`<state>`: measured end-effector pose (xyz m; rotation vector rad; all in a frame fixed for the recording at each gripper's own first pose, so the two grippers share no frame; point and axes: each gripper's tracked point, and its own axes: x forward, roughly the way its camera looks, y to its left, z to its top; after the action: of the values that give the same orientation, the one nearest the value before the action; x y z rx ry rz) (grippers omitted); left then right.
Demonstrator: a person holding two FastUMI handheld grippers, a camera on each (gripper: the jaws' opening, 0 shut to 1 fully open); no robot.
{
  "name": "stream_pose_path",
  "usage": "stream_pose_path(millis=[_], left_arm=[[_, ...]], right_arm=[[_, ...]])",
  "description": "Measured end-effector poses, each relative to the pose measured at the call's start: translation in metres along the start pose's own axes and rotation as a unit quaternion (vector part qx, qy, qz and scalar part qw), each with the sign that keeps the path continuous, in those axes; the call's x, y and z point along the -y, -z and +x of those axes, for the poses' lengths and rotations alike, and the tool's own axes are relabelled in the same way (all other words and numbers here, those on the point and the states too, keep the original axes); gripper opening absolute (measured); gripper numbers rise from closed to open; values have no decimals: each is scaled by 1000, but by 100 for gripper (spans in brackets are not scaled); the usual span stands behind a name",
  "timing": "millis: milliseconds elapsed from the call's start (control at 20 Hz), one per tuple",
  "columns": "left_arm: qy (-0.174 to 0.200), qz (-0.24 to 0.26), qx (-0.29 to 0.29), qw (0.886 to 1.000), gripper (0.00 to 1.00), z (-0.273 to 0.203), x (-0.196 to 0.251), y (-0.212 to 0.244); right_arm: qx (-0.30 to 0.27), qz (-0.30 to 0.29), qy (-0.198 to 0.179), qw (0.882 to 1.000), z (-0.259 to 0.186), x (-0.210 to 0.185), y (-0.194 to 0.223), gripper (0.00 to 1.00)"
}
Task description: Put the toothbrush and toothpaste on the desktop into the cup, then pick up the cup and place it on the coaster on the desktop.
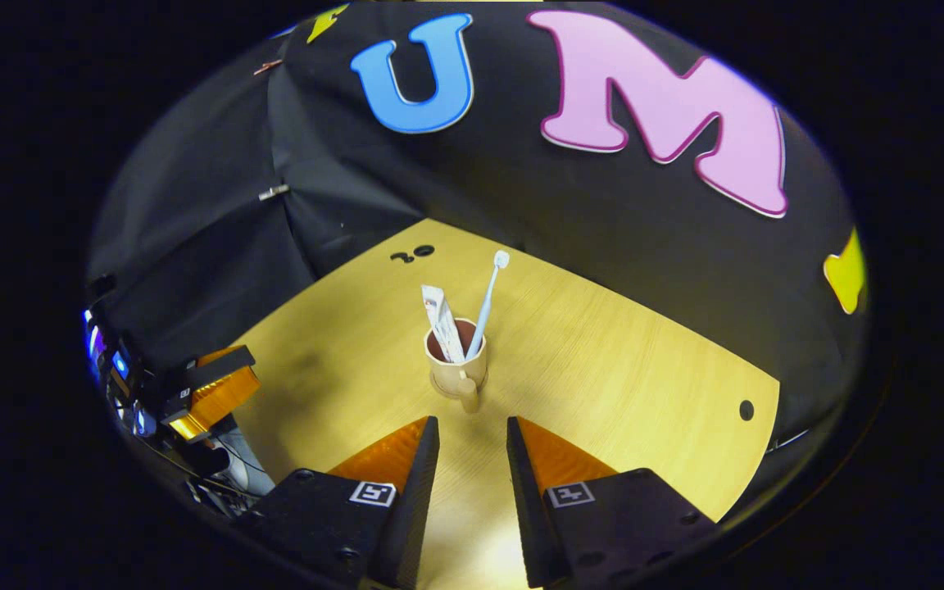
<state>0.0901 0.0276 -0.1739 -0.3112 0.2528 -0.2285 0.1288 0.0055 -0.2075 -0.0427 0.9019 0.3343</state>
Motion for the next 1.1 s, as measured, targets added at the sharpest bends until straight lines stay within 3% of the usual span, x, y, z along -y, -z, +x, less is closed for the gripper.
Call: stream_pose_path(millis=[250, 500, 650, 900, 1100], left_arm=[[20, 43, -6, 999, 66, -12, 41, -36], [37, 78, -6, 996, 66, -29, 69, -55], [43, 77, 2, 996, 66, -37, 84, -67], [43, 77, 27, 996, 66, -50, 102, -99], [46, 96, 44, 993, 66, -56, 119, -112]], right_arm=[[90, 23, 20, 995, -63, -12, -26, 51], [170, -6, 36, 985, -111, -27, -46, 51], [212, -7, 43, 976, -135, -42, -53, 51], [308, -1, 40, 950, -181, -79, -69, 52], [330, 12, 36, 943, -193, -82, -73, 53]])
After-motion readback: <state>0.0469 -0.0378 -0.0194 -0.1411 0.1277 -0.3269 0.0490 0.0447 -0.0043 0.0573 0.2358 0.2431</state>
